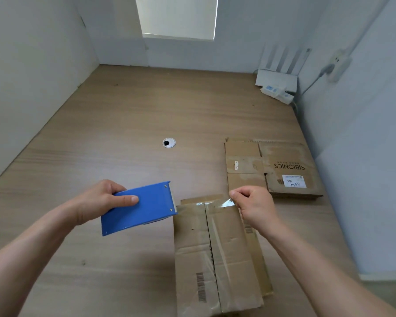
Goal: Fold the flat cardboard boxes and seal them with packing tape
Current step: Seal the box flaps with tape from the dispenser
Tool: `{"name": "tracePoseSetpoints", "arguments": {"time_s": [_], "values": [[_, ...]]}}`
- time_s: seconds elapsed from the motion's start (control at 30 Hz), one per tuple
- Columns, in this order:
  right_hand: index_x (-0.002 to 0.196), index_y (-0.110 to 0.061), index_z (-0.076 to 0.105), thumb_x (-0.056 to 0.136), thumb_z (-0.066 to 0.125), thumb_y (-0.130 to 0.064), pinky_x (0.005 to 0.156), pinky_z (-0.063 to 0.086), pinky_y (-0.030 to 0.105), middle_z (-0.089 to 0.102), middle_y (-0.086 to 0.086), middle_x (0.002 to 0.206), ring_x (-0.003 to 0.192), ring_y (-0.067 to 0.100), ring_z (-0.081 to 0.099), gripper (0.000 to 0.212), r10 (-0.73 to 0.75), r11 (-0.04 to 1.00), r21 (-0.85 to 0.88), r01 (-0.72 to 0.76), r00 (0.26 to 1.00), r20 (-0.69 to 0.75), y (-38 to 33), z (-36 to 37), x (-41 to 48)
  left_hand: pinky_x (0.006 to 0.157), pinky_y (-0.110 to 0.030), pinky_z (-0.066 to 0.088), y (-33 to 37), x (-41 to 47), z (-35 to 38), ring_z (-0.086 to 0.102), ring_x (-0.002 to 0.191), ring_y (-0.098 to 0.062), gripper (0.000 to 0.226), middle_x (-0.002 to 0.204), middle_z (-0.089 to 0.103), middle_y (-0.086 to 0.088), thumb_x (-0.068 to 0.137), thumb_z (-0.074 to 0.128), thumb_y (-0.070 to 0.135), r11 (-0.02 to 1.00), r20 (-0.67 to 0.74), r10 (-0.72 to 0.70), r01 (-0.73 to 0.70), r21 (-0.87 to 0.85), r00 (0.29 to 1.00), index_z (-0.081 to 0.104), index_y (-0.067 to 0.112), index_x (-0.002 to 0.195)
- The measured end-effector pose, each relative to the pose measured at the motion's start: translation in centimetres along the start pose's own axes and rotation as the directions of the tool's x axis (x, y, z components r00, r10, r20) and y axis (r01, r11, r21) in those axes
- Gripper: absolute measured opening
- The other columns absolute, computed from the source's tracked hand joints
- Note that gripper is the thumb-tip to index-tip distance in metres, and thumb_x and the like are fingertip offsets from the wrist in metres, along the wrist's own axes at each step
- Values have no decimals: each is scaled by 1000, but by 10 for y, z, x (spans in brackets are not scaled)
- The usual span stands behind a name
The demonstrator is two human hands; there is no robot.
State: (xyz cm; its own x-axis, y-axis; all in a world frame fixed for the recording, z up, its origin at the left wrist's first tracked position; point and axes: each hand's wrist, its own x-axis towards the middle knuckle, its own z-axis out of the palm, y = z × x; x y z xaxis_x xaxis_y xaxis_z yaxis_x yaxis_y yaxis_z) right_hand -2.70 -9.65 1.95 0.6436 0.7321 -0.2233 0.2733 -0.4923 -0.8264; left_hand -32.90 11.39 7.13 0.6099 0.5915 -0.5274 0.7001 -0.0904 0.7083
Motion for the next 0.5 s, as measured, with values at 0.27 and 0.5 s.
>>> {"name": "tracePoseSetpoints", "arguments": {"time_s": [0.27, 0.5], "values": [[134, -24, 60, 90, 67, -38, 82, 51, 36, 68, -2, 76, 84, 18, 64, 46, -22, 965, -262, -17, 989, -143, 5, 4, -11, 52, -23, 32, -1, 15, 16, 49, 51, -14, 68, 60, 59, -3, 51, 71, 70, 999, 0, -27, 27, -20, 1000, 68, 4, 70], [129, -14, 64, 99, 60, -31, 103, 46, 36, 68, 3, 122, 115, 20, 61, 35, 185, 978, 126, -165, 969, -166, 24, 25, -16, 52, -20, 36, 0, 15, 19, 52, 48, -8, 39, 57, 63, 3, 83, 76, 49, 999, 1, -31, 31, -16, 1000, 72, 15, 65]]}}
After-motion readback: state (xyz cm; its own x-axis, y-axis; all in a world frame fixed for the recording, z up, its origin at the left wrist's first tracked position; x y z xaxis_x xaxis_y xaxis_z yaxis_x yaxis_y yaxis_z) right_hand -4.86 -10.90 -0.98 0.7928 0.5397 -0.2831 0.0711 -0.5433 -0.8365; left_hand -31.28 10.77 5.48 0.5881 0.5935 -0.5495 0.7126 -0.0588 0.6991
